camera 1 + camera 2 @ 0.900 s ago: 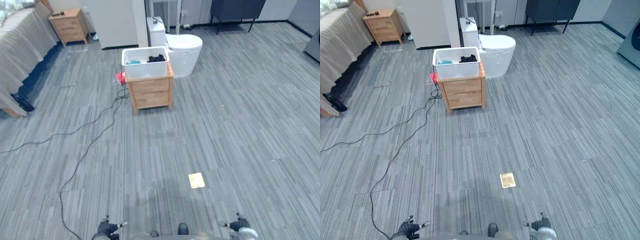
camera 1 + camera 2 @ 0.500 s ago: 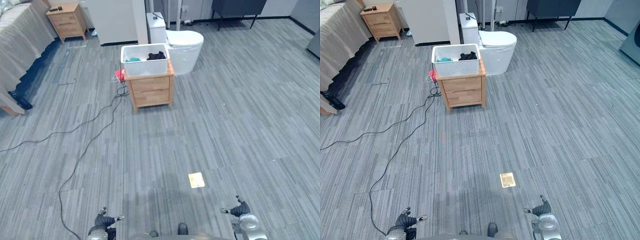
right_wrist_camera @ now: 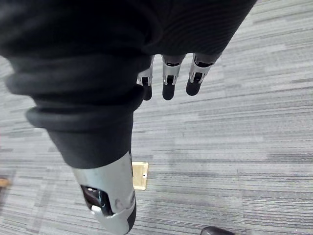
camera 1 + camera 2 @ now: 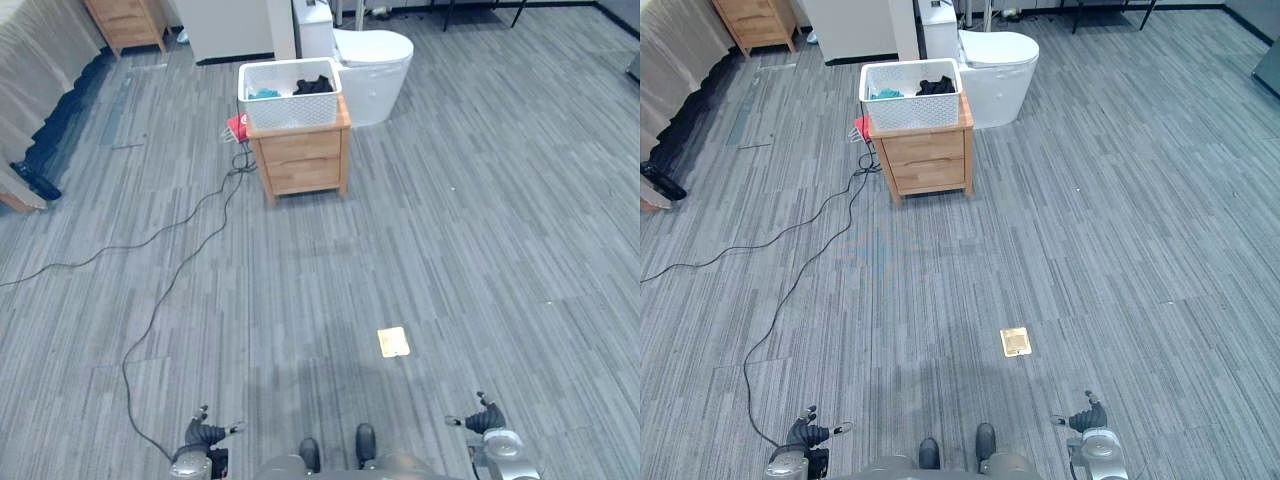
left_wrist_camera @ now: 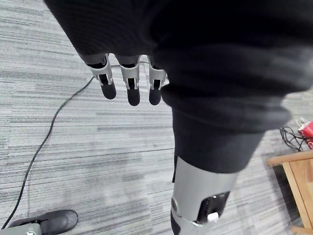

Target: Pick up the laundry basket with both hands and put the clothes into the washing machine.

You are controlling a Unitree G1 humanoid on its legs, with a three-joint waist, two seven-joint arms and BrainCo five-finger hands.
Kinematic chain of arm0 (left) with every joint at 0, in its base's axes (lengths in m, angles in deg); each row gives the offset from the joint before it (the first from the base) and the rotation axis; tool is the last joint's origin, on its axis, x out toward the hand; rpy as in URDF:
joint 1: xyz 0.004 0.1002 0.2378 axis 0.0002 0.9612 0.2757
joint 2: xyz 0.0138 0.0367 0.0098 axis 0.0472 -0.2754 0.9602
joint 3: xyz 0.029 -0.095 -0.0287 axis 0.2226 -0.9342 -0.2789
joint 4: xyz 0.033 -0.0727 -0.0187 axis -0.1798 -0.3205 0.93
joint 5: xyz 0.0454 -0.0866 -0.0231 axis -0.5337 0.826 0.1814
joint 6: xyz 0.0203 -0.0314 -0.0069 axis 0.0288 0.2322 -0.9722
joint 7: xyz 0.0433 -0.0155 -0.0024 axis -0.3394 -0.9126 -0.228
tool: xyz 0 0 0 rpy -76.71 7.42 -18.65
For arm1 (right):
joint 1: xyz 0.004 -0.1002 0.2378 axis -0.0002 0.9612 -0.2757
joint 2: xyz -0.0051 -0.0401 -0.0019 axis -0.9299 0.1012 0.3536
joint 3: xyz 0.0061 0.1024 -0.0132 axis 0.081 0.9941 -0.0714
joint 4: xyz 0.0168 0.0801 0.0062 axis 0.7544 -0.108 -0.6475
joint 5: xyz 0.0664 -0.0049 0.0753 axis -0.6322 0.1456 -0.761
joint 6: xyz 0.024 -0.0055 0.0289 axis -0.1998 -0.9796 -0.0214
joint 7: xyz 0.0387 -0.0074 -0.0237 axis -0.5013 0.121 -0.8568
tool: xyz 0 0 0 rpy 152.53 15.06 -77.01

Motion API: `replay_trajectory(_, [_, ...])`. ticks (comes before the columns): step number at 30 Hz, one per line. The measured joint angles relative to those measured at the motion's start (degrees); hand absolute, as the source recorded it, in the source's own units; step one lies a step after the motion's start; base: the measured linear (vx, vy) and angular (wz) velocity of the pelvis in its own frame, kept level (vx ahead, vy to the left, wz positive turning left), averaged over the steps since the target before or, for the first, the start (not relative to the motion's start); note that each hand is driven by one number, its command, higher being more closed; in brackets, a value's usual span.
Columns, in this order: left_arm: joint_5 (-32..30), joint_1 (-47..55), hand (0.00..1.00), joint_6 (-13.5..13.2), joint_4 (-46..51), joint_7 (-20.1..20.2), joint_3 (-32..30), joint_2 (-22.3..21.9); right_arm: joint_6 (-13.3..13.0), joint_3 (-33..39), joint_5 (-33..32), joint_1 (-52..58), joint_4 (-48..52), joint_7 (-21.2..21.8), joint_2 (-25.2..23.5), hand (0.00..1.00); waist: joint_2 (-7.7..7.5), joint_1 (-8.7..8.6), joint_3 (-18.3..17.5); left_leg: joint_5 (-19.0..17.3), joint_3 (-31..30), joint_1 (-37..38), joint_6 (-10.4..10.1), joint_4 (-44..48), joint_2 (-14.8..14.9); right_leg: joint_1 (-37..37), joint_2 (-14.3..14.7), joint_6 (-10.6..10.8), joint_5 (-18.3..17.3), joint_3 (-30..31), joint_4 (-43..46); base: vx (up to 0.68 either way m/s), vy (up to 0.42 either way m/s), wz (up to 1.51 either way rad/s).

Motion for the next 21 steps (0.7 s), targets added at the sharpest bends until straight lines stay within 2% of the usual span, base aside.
replay_trajectory(3, [0.9, -0.1, 0.00, -0.1, 2.0, 0.0, 0.0, 0.0, 0.1, 0.5, -0.6, -0.8, -0.1, -0.6, 0.0, 0.00, 0.34, 0.15, 0.8, -3.1, 0.8, -0.6, 0.9, 3.3, -0.1, -4.5, -0.5, 2.0, -6.4, 0.4, 11.0, 0.09, 0.072, -0.13])
replay_trajectory(4, [1.0, -0.1, 0.00, -0.2, 2.7, 0.0, 0.3, 0.0, 0.1, 0.5, -1.0, -0.5, -0.2, -1.0, -0.1, 0.00, 0.32, 0.07, 1.1, -4.9, 0.8, -0.4, 1.3, 4.9, -0.3, -7.2, -1.1, 3.5, -9.1, -0.8, 18.8, 0.10, 0.081, -0.01])
replay_trajectory(5, [1.0, -0.4, 0.00, -0.3, 2.9, -0.1, 0.3, 0.1, 0.1, 0.4, -1.4, -0.6, -0.1, -1.0, -0.3, 0.00, 0.47, -0.06, 2.0, -6.7, 0.4, 0.9, 2.3, 6.0, -0.5, -10.6, -2.2, 4.4, -10.4, -3.3, 28.9, 0.15, 0.097, 0.05])
replay_trajectory(6, [1.0, -0.6, 0.00, -0.2, 2.9, -0.1, 0.6, 0.2, 0.1, 0.4, -1.6, -0.7, -0.1, -1.0, -0.5, 0.00, 0.41, -0.23, 2.5, -7.8, 0.0, 1.8, 2.9, 6.3, -0.7, -12.7, -3.0, 4.4, -10.3, -4.5, 34.8, 0.19, 0.098, 0.20])
replay_trajectory(7, [1.1, -1.3, 0.00, -0.2, 3.0, -0.2, 1.8, 1.0, 0.3, 0.4, -2.1, 0.1, -0.2, -1.0, -0.9, 0.00, -0.22, -0.39, 3.1, -8.8, -1.0, 3.7, 3.5, 6.4, -1.6, -16.5, -4.2, 4.3, -12.6, -6.2, 41.9, 0.25, 0.071, 0.28])
replay_trajectory(8, [1.7, -1.7, 0.00, -0.2, 3.0, -0.3, 2.6, 1.5, 0.9, 0.2, -2.6, 0.6, -0.2, -1.0, -1.0, 0.00, -0.09, -0.38, 3.7, -9.4, -1.3, 5.5, 3.7, 6.0, -1.7, -18.7, -4.7, 3.7, -14.2, -7.8, 41.9, 0.28, 0.061, 0.30])
replay_trajectory(9, [2.1, -2.0, 0.00, -0.2, 3.0, -0.6, 2.6, 1.5, 1.1, 0.2, -2.7, 0.6, -0.2, -1.0, -1.0, 0.00, -0.23, -0.51, 4.0, -9.7, -1.8, 6.6, 3.6, 5.7, -1.6, -19.5, -4.7, 3.6, -14.3, -8.4, 40.6, 0.36, 0.035, 0.39])
replay_trajectory(11, [2.2, -3.5, 0.00, -0.2, 3.0, -1.2, 2.6, 1.5, 1.0, 0.0, -2.8, 0.2, -0.2, -1.1, -0.8, 0.00, 0.18, -1.88, 5.1, -9.7, -4.1, 9.2, 3.6, 3.5, -1.3, -22.3, -4.4, 3.5, -13.3, -10.0, 32.1, 0.39, -0.003, 0.60])
replay_trajectory(12, [2.3, -4.6, 0.00, -0.2, 3.0, -1.3, 2.7, 1.4, 1.1, -0.1, -3.1, -0.6, -0.2, -1.1, -0.4, 0.00, 0.05, -3.37, 6.0, -9.7, -5.8, 11.3, 3.6, 1.4, -0.7, -23.5, -4.0, 3.6, -9.9, -9.9, 24.4, 0.52, -0.066, 0.79])
replay_trajectory(13, [2.6, -5.1, 0.00, -0.2, 2.9, -1.3, 3.0, 1.3, 1.1, 0.0, -3.1, -1.0, -0.2, -1.1, 0.1, 0.00, 0.26, -4.07, 6.9, -9.8, -6.8, 14.0, 3.1, -0.6, -0.2, -24.1, -3.7, 3.5, -5.7, -9.7, 16.6, 0.54, -0.081, 0.75])
replay_trajectory(14, [2.6, -5.2, 0.00, -0.2, 2.9, -1.3, 3.1, 1.3, 1.1, 0.0, -3.1, -0.8, -0.2, -1.1, 0.1, 0.00, -0.17, -4.33, 7.0, -10.0, -7.3, 15.2, 2.2, -1.0, -0.3, -24.0, -3.6, 3.7, -3.7, -9.7, 13.5, 0.60, -0.112, 0.69])
replay_trajectory(15, [2.6, -5.1, 0.00, -0.2, 2.8, -1.3, 3.1, 1.2, 1.1, 0.0, -3.0, -0.4, -0.2, -1.2, 0.2, 0.00, -0.59, -4.94, 7.0, -11.2, -8.6, 17.5, -0.1, -0.4, 0.0, -24.3, -4.1, 1.7, 1.8, -9.5, 13.7, 0.62, -0.140, 0.54])
replay_trajectory(16, [2.6, -5.0, 0.00, -0.2, 2.7, -1.3, 3.1, 0.9, 1.1, 0.0, -3.0, 0.1, -0.1, -1.1, 0.1, 0.00, -0.31, -4.96, 6.7, -11.7, -8.8, 17.5, -1.7, 2.6, 1.3, -25.7, -4.0, -3.7, 3.6, -9.9, 20.0, 0.62, -0.162, 0.41])
replay_trajectory(17, [2.6, -5.1, 0.00, -0.2, 2.7, -1.2, 3.2, 0.8, 1.1, 0.0, -3.0, -0.3, -0.1, -1.1, -0.1, 0.00, 0.09, -4.81, 6.6, -11.2, -8.4, 17.1, -2.9, 5.5, 2.2, -26.0, -3.7, -4.1, 1.1, -10.6, 22.8, 0.65, -0.201, 0.17])
replay_trajectory(18, [2.5, -5.0, 0.00, -0.2, 2.7, -1.1, 2.7, 0.4, 1.1, 0.0, -3.0, -0.5, 0.4, -0.9, -0.8, 0.00, 0.27, -4.73, 6.7, -8.4, -7.8, 14.0, -7.5, 15.5, 3.7, -24.5, -2.9, -5.5, -3.0, -11.3, 25.9, 0.82, -0.274, 0.07])
replay_trajectory(19, [2.5, -4.5, 0.00, -0.1, 2.7, -1.0, 1.4, -0.7, 1.1, -0.1, -3.0, -0.1, 1.5, -0.8, -1.5, 0.00, 0.69, -4.56, 6.8, 0.0, -7.3, 8.9, -8.9, 30.9, 6.0, -20.2, -1.2, -6.5, -6.5, -11.6, 26.4, 0.85, -0.280, 0.04])
replay_trajectory(20, [2.5, -3.8, 0.00, -0.2, 2.8, -1.0, 0.8, -1.3, 1.1, -0.4, -3.0, 0.1, 2.2, -0.8, -1.7, 0.00, 1.07, -4.05, 6.7, 5.7, -7.1, 5.8, -9.8, 39.0, 7.6, -17.5, -0.2, -7.0, -7.9, -11.7, 25.7, 0.70, -0.229, -0.15])
replay_trajectory(21, [2.4, -3.2, 0.00, -0.2, 3.0, -0.9, 0.7, -1.8, 0.9, -0.6, -3.1, 0.4, 2.9, -0.9, -2.1, 0.00, 1.48, -3.19, 6.8, 5.7, -5.8, 1.1, -8.5, 51.4, 10.7, -13.2, 1.6, -7.9, -9.2, -11.5, 24.3, 0.53, -0.158, -0.35])
